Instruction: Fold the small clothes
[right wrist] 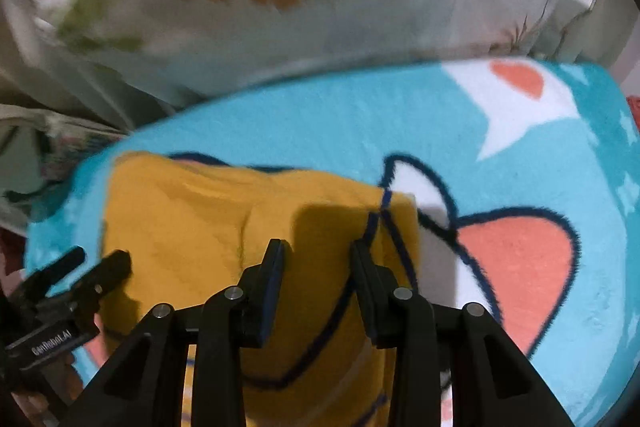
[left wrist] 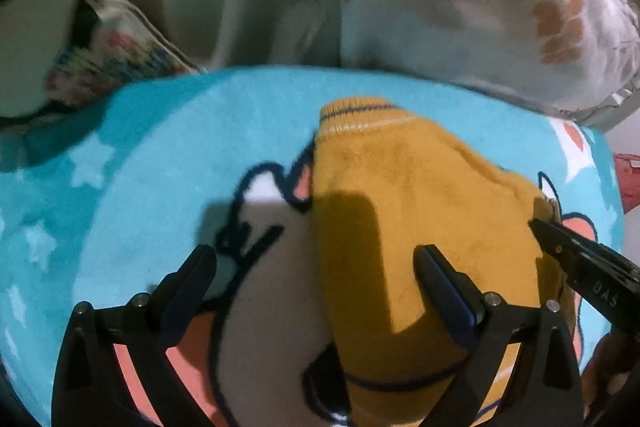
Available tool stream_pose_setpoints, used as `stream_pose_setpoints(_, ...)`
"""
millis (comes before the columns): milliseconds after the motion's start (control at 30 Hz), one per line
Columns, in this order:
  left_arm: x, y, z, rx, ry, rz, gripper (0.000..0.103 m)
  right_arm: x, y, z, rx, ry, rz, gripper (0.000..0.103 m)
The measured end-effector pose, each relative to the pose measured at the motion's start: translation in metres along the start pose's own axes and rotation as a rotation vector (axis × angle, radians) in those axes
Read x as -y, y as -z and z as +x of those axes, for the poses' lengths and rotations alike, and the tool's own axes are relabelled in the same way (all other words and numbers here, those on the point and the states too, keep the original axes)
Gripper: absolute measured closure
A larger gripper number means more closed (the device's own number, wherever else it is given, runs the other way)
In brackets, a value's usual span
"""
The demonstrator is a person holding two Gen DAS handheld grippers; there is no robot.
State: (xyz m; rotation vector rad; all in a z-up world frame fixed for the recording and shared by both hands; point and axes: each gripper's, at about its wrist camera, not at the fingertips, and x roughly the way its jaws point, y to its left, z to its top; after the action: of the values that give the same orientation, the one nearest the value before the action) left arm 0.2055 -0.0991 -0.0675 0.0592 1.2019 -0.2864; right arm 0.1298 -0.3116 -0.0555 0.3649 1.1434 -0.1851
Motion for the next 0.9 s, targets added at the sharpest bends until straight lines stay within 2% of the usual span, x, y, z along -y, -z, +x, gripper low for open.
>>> stream_pose_setpoints(133,-0.005,0.008,-0.022,0.033,0.053,-0.002,0.003,-0.002,0.005,-0.026,0.054,0.018,-0.008,0.065)
stream_pose_setpoints(233,-0.010,0.027,-0.034,0.046,0.089,-0.028,0.003,0.000,0.025,-0.053,0.088,-0.003,-0.019,0.055)
stream_pose_setpoints(267,-0.007,0.036,-0.033,0.043,0.089,-0.016,0.003,0.002,0.037,-0.060,0.094,-0.007,-0.017,0.054)
stream_pose_setpoints(400,0.003,0.066,-0.030,0.050,0.077,0.033,0.003,0.014,0.074,-0.051,0.028,-0.001,-0.001,0.052)
stream_pose_setpoints(433,0.003,0.071,-0.032,0.054,0.078,0.030,0.003,0.021,0.081,-0.049,0.029,-0.019,0.027,0.047)
stream_pose_setpoints(467,0.003,0.075,-0.033,0.055,0.078,0.021,0.003,0.028,0.085,-0.049,0.036,-0.029,0.055,0.041)
stream_pose_setpoints(567,0.002,0.084,-0.034,0.046,0.084,-0.009,0.003,0.038,0.088,-0.047,0.022,-0.067,0.117,0.039)
stream_pose_setpoints(900,0.007,0.145,-0.058,0.056,0.038,-0.113,0.003,0.046,0.114,-0.063,-0.006,-0.132,0.007,0.037)
